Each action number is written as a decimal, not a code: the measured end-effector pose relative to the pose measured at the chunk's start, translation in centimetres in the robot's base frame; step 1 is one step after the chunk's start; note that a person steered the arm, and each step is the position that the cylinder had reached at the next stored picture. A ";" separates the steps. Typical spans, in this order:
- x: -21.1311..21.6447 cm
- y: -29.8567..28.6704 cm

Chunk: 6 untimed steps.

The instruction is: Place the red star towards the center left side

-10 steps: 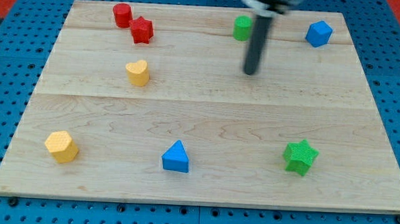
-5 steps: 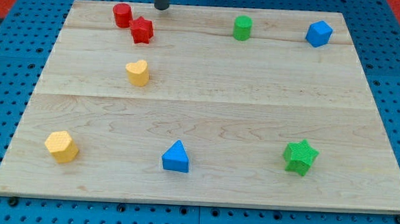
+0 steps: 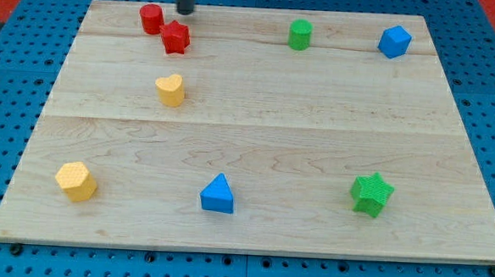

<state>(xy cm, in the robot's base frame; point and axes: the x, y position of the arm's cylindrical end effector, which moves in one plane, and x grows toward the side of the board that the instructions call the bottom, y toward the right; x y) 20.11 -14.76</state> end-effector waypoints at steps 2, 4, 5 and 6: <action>5.6 1.3; 11.0 6.3; 11.6 10.3; 12.8 10.3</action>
<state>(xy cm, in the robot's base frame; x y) 32.91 -4.49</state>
